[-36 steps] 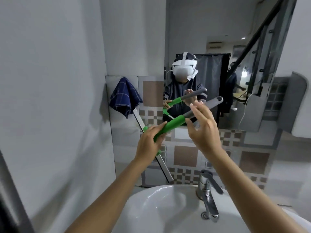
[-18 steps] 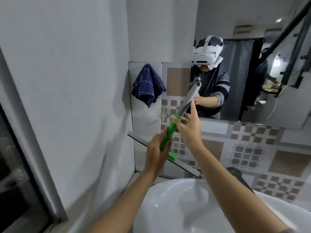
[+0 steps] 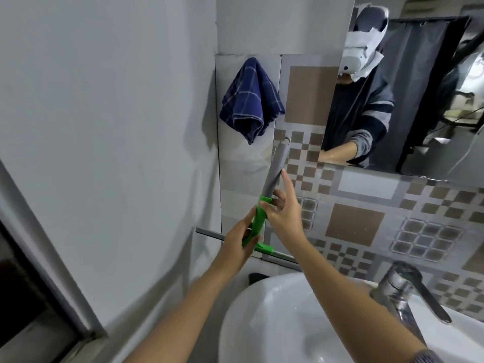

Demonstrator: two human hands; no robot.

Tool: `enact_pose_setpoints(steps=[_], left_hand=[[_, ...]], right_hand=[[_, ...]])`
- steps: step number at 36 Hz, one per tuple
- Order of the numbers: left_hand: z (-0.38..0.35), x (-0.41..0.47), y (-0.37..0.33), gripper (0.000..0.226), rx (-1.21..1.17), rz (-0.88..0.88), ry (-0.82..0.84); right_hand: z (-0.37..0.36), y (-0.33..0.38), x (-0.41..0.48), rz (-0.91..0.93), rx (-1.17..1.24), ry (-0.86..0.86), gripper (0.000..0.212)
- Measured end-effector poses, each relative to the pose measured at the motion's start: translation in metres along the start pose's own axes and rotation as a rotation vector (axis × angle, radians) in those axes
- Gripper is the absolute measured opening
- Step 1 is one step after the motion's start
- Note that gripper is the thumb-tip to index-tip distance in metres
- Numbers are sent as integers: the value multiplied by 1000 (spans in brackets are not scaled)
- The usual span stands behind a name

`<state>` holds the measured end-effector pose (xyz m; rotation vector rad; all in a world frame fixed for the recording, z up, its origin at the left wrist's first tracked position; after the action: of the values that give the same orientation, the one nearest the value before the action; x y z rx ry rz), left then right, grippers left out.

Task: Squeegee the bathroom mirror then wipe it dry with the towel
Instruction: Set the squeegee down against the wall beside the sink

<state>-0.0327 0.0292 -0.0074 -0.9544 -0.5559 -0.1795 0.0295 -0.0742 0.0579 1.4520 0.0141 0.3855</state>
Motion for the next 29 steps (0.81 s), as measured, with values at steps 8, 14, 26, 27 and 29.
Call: enact_pose_setpoints(steps=[8,14,26,27,29], left_hand=[[-11,-16,32,65,11,110,35],[-27,-21,46,58,-29,171,51],[-38,-9,61,64,-29,220,90],[-39,-7,62,64,-29,219,90],[-41,-3,65,63,-27,214,89]], right_hand=[[-12,-38,0,-42,-17,29,83],[-11,-58,1,-118,-39,41,84],[-10,-69,14,-156,-125,38,86],[-10,-69,15,-150,-137,35,86],[-11,-70,17,-136,-163,24,86]])
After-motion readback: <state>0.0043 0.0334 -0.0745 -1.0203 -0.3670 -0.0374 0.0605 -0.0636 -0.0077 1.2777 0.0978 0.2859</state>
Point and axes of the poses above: each hand's wrist, its own x-axis towards the middle knuckle, its own z-axis out of the back of the hand, y = z × x, the point moved 3 cm from there along x, towards the middle knuckle, and after that the axes turned 8 degrees about -z, right-handed, at the moved point
